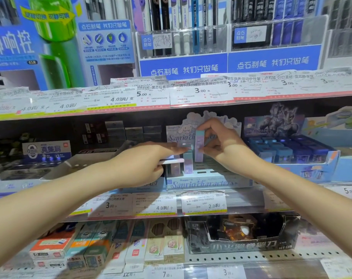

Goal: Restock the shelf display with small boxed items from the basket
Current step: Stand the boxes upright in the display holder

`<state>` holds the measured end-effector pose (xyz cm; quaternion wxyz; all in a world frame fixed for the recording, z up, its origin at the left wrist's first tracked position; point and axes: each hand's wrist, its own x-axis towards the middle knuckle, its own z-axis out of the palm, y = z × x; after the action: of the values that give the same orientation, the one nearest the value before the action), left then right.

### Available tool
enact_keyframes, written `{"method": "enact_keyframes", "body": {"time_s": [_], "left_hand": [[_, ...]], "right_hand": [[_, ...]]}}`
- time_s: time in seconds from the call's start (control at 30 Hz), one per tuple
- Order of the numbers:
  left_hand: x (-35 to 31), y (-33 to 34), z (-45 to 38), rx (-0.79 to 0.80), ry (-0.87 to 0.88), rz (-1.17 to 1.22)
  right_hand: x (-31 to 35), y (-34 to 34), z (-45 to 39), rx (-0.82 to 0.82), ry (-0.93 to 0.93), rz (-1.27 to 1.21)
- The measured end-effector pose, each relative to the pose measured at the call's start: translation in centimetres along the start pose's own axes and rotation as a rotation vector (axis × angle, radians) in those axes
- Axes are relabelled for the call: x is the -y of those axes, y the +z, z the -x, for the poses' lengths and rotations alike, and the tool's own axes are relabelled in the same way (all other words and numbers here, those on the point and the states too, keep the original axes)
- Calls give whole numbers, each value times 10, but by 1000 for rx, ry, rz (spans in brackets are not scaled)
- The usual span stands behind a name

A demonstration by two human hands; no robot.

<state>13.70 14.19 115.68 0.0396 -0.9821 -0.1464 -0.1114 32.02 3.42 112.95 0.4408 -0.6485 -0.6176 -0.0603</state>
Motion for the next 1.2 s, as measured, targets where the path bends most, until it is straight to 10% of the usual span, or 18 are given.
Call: {"method": "enact_keyframes", "body": {"time_s": [0.93, 1.2], "left_hand": [[5, -9, -3, 99, 29, 14], [-7, -9, 3, -195, 16, 112]], "right_hand": [[-18, 4, -2, 30, 11, 121], [29, -2, 17, -84, -125, -174]]}}
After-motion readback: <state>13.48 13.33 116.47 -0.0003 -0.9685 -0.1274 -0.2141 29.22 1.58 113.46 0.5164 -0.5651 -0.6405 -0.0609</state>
